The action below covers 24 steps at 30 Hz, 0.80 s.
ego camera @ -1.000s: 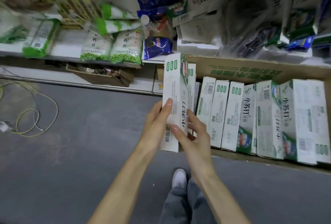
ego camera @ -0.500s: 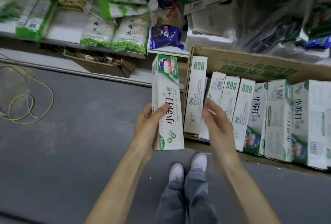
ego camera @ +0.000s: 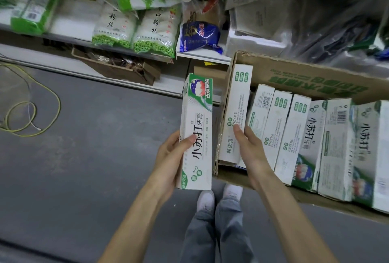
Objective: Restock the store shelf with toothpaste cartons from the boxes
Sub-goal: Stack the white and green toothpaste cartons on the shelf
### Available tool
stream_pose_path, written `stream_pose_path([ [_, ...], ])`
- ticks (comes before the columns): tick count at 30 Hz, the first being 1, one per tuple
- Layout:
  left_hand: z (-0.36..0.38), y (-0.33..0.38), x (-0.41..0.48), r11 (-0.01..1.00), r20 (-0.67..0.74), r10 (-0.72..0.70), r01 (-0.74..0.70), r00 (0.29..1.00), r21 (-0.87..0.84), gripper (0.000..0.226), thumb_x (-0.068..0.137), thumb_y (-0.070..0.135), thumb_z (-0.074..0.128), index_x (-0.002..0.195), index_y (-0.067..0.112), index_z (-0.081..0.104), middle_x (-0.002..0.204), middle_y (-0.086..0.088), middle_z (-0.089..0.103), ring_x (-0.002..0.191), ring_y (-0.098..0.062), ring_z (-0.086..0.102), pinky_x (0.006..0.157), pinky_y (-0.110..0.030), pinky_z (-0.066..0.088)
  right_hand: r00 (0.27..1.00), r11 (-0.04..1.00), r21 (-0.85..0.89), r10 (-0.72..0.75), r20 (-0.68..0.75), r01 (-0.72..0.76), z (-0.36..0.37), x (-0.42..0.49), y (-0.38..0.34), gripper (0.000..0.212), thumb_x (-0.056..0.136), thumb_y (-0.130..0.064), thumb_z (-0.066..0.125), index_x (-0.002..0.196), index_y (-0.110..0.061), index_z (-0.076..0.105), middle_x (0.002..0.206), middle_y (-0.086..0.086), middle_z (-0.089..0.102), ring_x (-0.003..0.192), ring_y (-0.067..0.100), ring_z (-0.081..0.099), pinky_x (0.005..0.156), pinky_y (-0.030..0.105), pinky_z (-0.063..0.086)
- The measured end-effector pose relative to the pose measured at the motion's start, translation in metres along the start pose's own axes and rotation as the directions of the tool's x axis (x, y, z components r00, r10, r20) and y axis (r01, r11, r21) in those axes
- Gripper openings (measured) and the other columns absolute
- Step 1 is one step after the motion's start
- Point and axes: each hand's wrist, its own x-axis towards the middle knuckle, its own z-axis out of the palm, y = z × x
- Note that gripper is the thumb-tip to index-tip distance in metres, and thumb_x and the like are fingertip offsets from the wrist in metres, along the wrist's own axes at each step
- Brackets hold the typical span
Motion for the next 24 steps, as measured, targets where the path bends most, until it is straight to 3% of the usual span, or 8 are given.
stream_pose_path([
  [4,0.007,0.000,0.002,0.999,0.024,0.019,-0.018,1.000,-0.036,0.045,0.072,0.034,0.063,0.115,0.019,0.063,0.101,-0.009,0.074,0.088,-0.023,0.071,0.064,-0.030,0.055,0.999,0.999,0.027,-0.031,0.020,0.030,0.001,-0.009,0.003,0.056,0.096,-0.039,0.049,0.149,-0.030,0.030,0.137,-0.023,0.040,0.127,-0.002,0.035,0.107,0.022,0.025],
  [6,0.011,0.000,0.004,0.999,0.039,0.028,-0.026,0.999,-0.037,0.044,0.073,0.033,0.062,0.115,0.020,0.063,0.100,-0.009,0.074,0.087,-0.022,0.071,0.063,-0.029,0.056,0.999,0.996,0.089,-0.023,0.028,0.020,-0.002,-0.011,0.005,0.055,0.096,-0.036,0.050,0.148,-0.032,0.031,0.136,-0.025,0.040,0.124,-0.004,0.036,0.109,0.024,0.026],
  [10,0.016,0.000,0.007,0.999,0.048,0.048,-0.048,0.998,-0.011,0.047,0.072,0.033,0.062,0.118,0.020,0.063,0.100,-0.009,0.074,0.087,-0.023,0.072,0.064,-0.029,0.057,0.998,0.970,0.242,-0.042,0.041,0.031,-0.007,-0.008,0.013,0.051,0.094,-0.025,0.057,0.143,-0.030,0.043,0.137,-0.015,0.053,0.126,0.002,0.048,0.107,0.028,0.037],
  [13,0.017,0.001,0.006,0.998,0.045,0.061,-0.061,0.997,0.014,0.048,0.073,0.032,0.062,0.120,0.019,0.062,0.103,-0.010,0.074,0.094,-0.027,0.071,0.071,-0.034,0.059,0.999,0.932,0.359,-0.033,-0.032,0.042,-0.005,-0.007,0.017,0.054,0.086,-0.017,0.067,0.137,-0.024,0.052,0.132,-0.001,0.059,0.124,0.014,0.053,0.103,0.036,0.046],
  [17,0.018,0.004,0.004,0.997,0.047,0.063,-0.065,0.997,0.043,0.047,0.075,0.032,0.061,0.121,0.020,0.061,0.104,-0.009,0.073,0.096,-0.029,0.070,0.072,-0.035,0.059,0.997,0.837,0.542,0.081,0.013,-0.075,-0.007,-0.009,0.005,0.043,0.081,-0.011,0.069,0.123,-0.014,0.058,0.115,0.004,0.068,0.102,0.015,0.067,0.084,0.030,0.056],
  [20,0.018,0.008,0.000,0.996,0.048,0.079,-0.081,0.996,0.048,0.046,0.073,0.034,0.061,0.117,0.023,0.062,0.102,-0.008,0.074,0.094,-0.026,0.071,0.067,-0.032,0.058,0.983,0.814,0.556,0.091,0.161,-0.166,-0.014,-0.014,-0.002,0.042,0.079,-0.013,0.070,0.119,-0.005,0.063,0.111,0.008,0.071,0.107,0.021,0.066,0.098,0.041,0.049],
  [24,0.022,0.013,-0.009,0.995,0.033,0.097,-0.098,0.995,0.027,0.046,0.071,0.034,0.062,0.116,0.024,0.063,0.103,-0.008,0.074,0.093,-0.026,0.071,0.073,-0.038,0.059,0.985,0.830,0.531,0.128,0.119,-0.172,-0.022,-0.023,-0.006,0.053,0.076,-0.017,0.073,0.124,-0.009,0.053,0.107,0.004,0.072,0.107,0.023,0.065,0.101,0.049,0.046],
])
